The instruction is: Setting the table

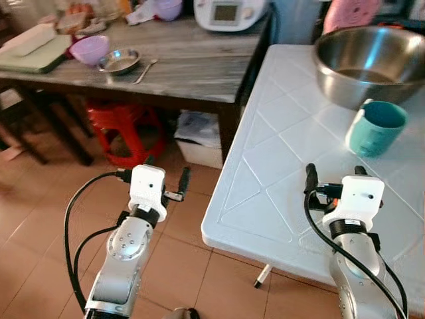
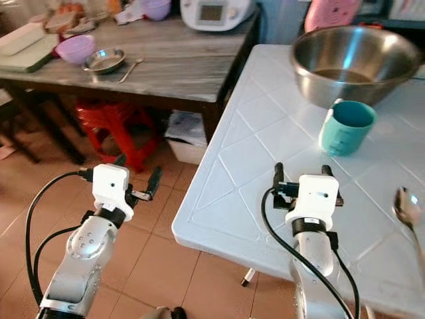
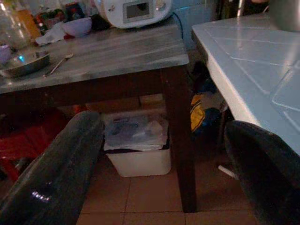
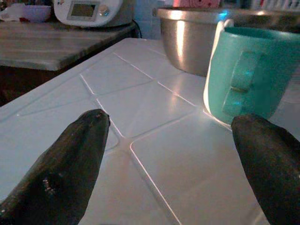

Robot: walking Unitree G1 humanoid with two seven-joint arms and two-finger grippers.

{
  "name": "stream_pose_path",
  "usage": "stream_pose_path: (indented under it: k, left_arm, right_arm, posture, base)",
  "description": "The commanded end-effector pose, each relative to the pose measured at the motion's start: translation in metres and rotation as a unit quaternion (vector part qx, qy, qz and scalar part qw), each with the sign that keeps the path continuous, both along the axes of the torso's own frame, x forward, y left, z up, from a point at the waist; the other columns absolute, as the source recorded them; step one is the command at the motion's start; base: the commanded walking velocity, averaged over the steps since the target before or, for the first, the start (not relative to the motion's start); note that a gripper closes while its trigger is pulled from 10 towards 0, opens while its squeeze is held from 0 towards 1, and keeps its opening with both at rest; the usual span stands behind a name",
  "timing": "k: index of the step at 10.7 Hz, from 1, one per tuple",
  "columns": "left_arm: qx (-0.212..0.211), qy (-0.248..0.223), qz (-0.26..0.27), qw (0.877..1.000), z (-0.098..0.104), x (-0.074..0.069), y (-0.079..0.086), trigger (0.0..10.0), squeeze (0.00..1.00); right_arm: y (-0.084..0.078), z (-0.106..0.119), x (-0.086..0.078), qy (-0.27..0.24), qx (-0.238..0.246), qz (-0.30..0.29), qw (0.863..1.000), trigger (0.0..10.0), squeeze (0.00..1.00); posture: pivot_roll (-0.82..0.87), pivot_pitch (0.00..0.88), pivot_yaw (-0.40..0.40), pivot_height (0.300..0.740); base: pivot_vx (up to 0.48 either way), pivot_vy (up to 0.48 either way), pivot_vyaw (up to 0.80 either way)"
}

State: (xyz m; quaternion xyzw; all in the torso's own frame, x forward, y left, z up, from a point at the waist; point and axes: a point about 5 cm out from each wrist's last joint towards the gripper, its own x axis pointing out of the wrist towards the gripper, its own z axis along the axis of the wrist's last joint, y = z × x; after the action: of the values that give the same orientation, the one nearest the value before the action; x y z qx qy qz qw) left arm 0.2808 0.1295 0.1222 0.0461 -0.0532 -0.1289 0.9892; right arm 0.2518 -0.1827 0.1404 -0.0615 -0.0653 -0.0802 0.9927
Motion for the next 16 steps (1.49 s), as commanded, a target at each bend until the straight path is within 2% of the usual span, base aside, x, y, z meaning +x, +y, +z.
stream_pose_path:
  k: [1, 3, 7, 16]
  left_arm:
    - [0.004, -0.001, 0.006, 1.0, 0.0005, -0.0016, 0.0057, 10.0, 0.0]
    - [0.003, -0.001, 0.004, 1.0, 0.0006, -0.0014, 0.0051, 10.0, 0.0]
    - [0.001, -0.001, 0.002, 1.0, 0.0007, -0.0014, 0.004, 10.0, 0.0]
    - [0.0, 0.003, -0.001, 1.0, -0.0012, -0.0027, 0.0017, 10.0, 0.0]
  right_arm:
    - [0.0038, -0.0002, 0.0003, -0.001, 0.004, 0.004, 1.0, 10.0, 0.0]
    - [0.0034, 0.0002, 0.0002, -0.002, 0.003, 0.003, 1.0, 10.0, 0.0]
    - [0.0032, 0.0001, 0.0002, -0.002, 0.002, 0.003, 1.0, 10.0, 0.0]
    - [0.0057, 0.004, 0.0021, -0.008, -0.006, 0.014, 1.0, 10.0, 0.0]
  posture:
    - [-0.14, 0.132, 0.123, 0.74]
    - [-0.14, 0.133, 0.124, 0.74]
    - [-0.14, 0.135, 0.124, 0.74]
    - [-0.15, 0.143, 0.12, 0.74]
  base:
    - [0.0, 0.0, 0.0]
    - [0.0, 0.0, -0.51]
    - [0.0, -0.249, -0.45]
    - [0.0, -0.291, 0.0]
